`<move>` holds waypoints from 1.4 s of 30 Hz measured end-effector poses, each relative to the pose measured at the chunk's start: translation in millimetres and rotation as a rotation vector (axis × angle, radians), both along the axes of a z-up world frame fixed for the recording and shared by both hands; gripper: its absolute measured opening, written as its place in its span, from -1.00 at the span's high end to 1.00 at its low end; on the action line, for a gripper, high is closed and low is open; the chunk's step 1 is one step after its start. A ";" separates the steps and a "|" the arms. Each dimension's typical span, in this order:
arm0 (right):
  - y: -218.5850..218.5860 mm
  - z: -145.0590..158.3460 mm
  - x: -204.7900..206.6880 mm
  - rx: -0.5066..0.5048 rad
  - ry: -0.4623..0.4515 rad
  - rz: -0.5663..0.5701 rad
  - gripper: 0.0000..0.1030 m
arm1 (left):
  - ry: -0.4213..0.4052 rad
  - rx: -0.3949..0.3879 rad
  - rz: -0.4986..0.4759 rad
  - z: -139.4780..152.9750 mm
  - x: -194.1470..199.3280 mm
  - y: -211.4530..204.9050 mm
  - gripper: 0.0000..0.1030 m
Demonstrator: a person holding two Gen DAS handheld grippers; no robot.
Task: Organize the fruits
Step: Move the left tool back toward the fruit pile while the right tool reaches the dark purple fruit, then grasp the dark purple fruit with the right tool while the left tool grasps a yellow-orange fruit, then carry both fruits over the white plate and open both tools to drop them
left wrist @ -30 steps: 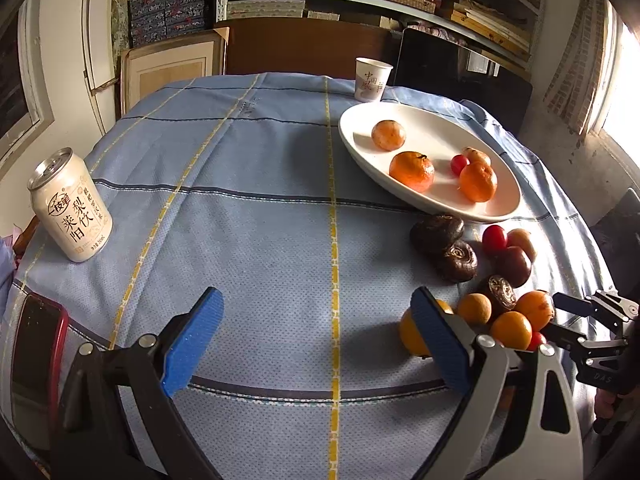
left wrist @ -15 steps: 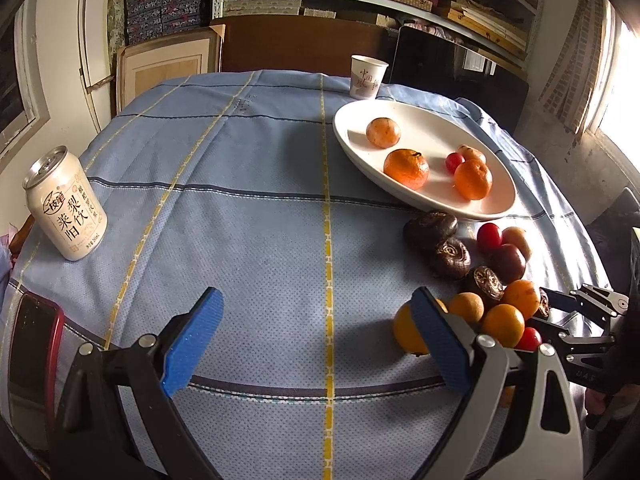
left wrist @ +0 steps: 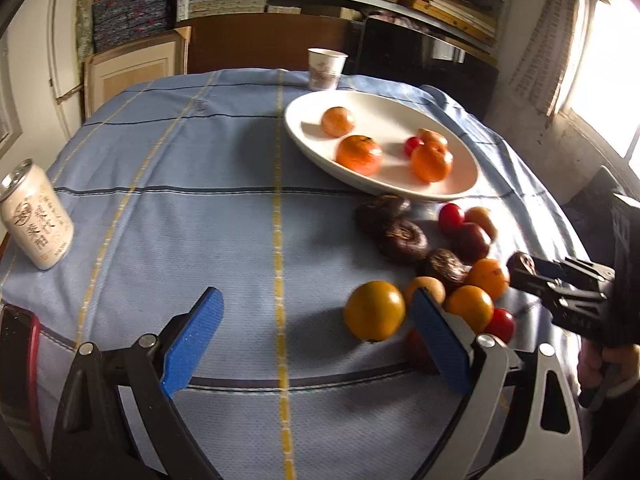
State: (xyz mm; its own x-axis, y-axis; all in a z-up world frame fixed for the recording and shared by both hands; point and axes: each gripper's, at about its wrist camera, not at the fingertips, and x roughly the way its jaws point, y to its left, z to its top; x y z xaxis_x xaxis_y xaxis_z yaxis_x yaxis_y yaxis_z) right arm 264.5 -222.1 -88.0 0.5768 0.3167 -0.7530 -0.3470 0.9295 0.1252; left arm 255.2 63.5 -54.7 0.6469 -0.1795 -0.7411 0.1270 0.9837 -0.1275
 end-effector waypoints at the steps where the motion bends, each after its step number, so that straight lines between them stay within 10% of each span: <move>1: -2.1 -0.6 1.1 0.009 0.006 -0.008 0.21 | 0.002 -0.005 -0.017 -0.7 -0.2 -4.5 -0.67; 10: 0.6 -0.2 -1.2 0.011 0.007 0.005 0.21 | 0.058 -0.058 -0.067 -10.2 8.0 -20.5 -0.05; 22: -2.0 0.8 -1.9 0.018 0.009 -0.004 0.21 | 0.158 -0.138 -0.047 -25.9 28.0 -19.8 0.26; 42: -6.7 10.8 -5.2 0.063 -0.045 0.005 0.21 | 0.065 -0.087 -0.027 -7.5 12.4 -18.5 0.28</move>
